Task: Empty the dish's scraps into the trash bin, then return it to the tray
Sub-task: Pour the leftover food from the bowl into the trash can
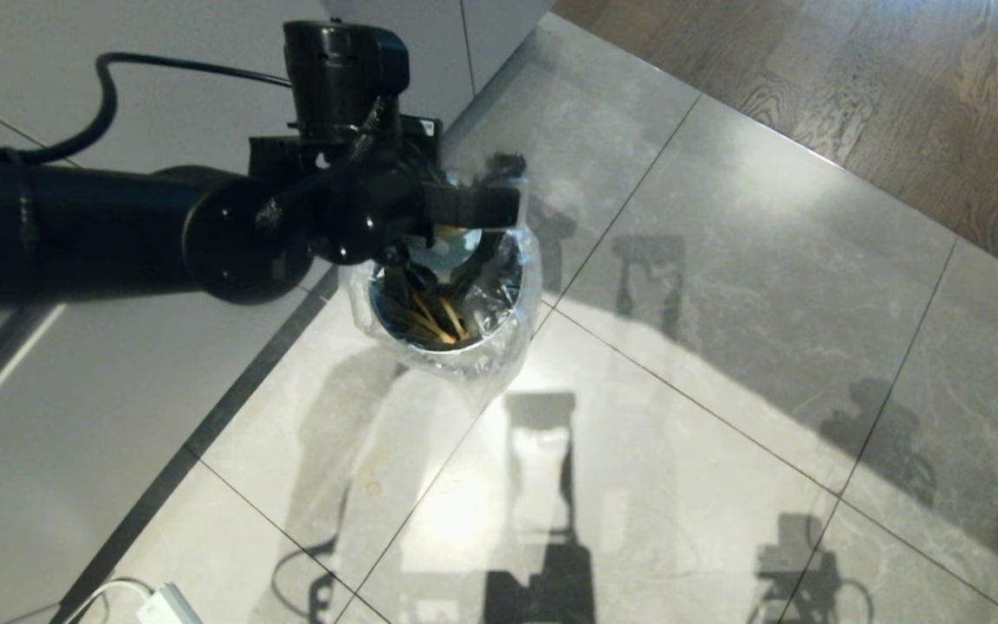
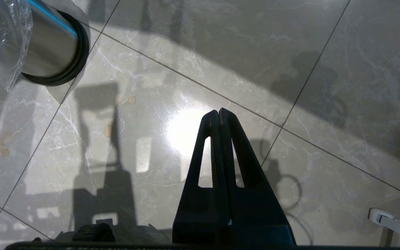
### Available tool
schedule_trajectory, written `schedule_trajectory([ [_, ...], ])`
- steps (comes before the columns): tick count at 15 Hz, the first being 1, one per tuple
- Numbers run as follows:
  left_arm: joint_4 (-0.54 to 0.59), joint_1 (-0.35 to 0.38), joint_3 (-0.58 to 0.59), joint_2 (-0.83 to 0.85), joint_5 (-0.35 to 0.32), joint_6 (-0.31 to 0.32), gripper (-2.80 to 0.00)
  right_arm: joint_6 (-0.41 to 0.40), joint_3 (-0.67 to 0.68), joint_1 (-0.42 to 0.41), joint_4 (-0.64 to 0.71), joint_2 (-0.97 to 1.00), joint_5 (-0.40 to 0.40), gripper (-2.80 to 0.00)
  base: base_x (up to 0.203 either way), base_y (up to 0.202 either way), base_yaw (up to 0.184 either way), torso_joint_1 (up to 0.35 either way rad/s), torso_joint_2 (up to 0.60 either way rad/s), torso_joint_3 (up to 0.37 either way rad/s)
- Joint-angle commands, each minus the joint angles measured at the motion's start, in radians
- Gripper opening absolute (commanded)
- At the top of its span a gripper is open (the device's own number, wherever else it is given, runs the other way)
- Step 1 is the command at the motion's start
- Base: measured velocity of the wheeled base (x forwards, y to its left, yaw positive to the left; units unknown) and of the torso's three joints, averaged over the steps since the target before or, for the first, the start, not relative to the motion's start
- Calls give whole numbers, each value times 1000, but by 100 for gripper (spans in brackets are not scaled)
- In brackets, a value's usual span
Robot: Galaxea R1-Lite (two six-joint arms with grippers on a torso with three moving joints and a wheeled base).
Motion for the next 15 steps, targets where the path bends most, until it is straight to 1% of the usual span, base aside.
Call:
schedule_trajectory([
  [1, -162, -19, 118, -10, 3, 56, -280, 1, 0, 0, 0, 0, -1, -280, 0, 0, 0, 0, 0, 0],
  [3, -313, -23, 153, -10, -2, 230, -280, 1, -1, 0, 0, 0, 0, -280, 0, 0, 0, 0, 0, 0],
  [4, -385, -22, 167, -9, -16, 287, -280, 1, 0, 0, 0, 0, 0, -280, 0, 0, 0, 0, 0, 0],
  [6, -509, -11, 207, -5, -78, 369, -280, 1, -1, 0, 0, 0, 1, -280, 0, 0, 0, 0, 0, 0],
  [7, -542, -6, 235, -5, -91, 387, -280, 1, -1, 0, 0, 0, 1, -280, 0, 0, 0, 0, 0, 0],
  [9, -628, -3, 297, -4, -98, 398, -280, 1, 0, 0, 0, 0, 1, -280, 0, 0, 0, 0, 0, 0],
  [10, -690, 0, 335, 0, -99, 403, -280, 1, -1, 0, 0, 0, 0, -280, 0, 0, 0, 0, 0, 0],
  [13, -892, 1, 453, 6, -115, 469, -280, 1, 0, 0, 0, 0, 0, -280, 0, 0, 0, 0, 0, 0],
  [15, -1013, 1, 530, 15, -123, 486, -280, 1, 0, 0, 0, 0, 1, -280, 0, 0, 0, 0, 0, 0],
])
